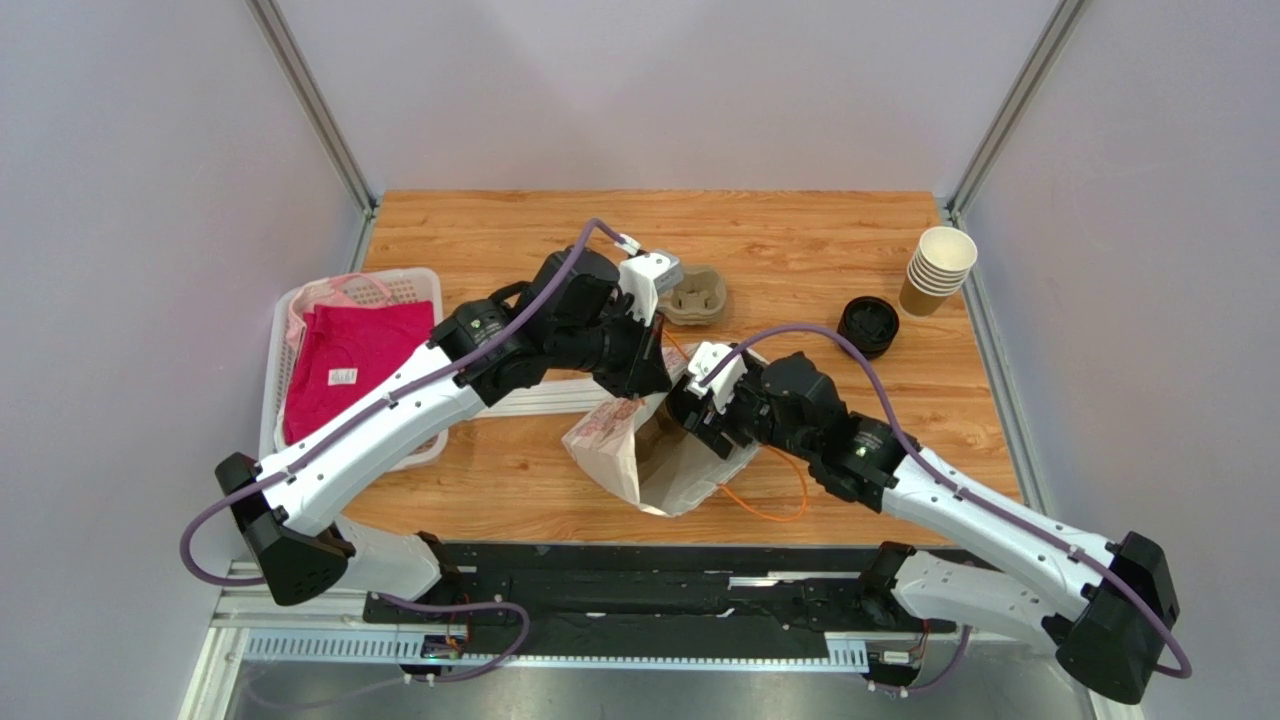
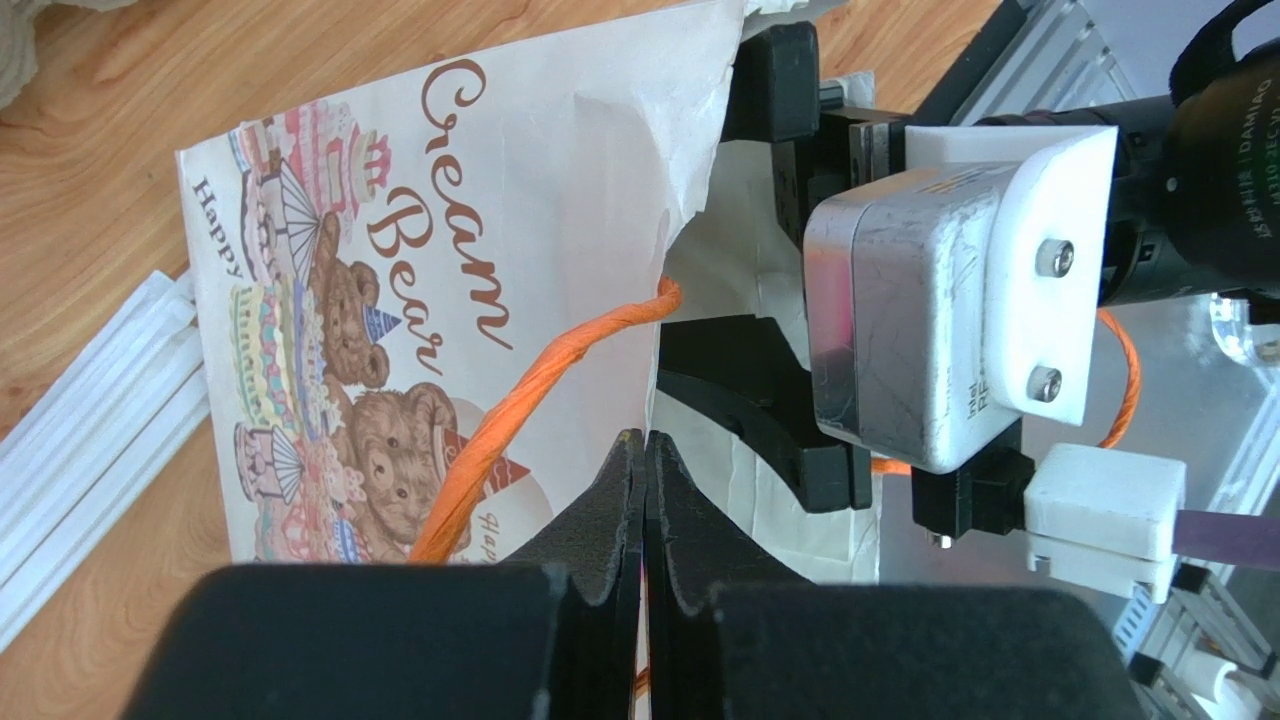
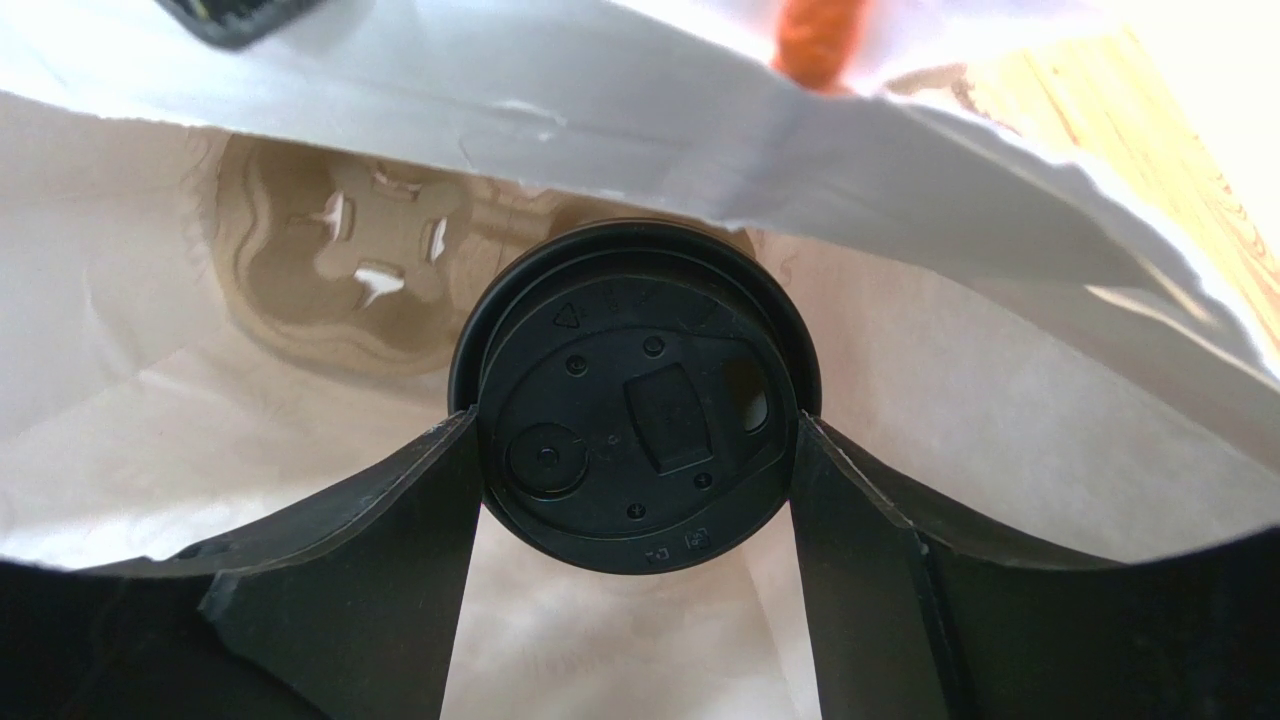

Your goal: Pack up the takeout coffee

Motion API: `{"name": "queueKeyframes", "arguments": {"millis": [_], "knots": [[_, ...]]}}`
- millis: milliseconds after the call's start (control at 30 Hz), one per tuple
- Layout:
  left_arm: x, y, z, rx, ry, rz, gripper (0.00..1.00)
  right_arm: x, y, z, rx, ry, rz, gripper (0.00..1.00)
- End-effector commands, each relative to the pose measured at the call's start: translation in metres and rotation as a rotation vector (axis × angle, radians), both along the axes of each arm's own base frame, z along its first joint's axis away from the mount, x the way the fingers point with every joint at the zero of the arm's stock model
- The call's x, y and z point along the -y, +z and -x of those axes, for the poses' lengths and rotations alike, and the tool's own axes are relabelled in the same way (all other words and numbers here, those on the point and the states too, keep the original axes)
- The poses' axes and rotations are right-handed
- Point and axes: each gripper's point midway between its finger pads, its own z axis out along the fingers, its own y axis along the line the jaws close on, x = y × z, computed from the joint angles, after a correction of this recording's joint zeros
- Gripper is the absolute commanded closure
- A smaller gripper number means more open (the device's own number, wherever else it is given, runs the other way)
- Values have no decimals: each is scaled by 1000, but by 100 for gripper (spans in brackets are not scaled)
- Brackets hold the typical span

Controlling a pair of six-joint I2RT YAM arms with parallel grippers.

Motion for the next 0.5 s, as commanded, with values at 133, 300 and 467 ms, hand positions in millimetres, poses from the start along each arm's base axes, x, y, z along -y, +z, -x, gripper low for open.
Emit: {"name": "queueKeyframes", "arguments": {"millis": [133, 300, 467], "knots": [[0, -1, -7, -34, 13, 31, 100, -9, 9, -17, 79, -43, -81, 81], [-2, -3, -9, -42, 9, 34, 100, -13, -3, -20, 68, -42, -74, 82], [-4, -3, -9, -37, 3, 35, 100, -18, -9, -22, 62, -40, -83, 82]]}}
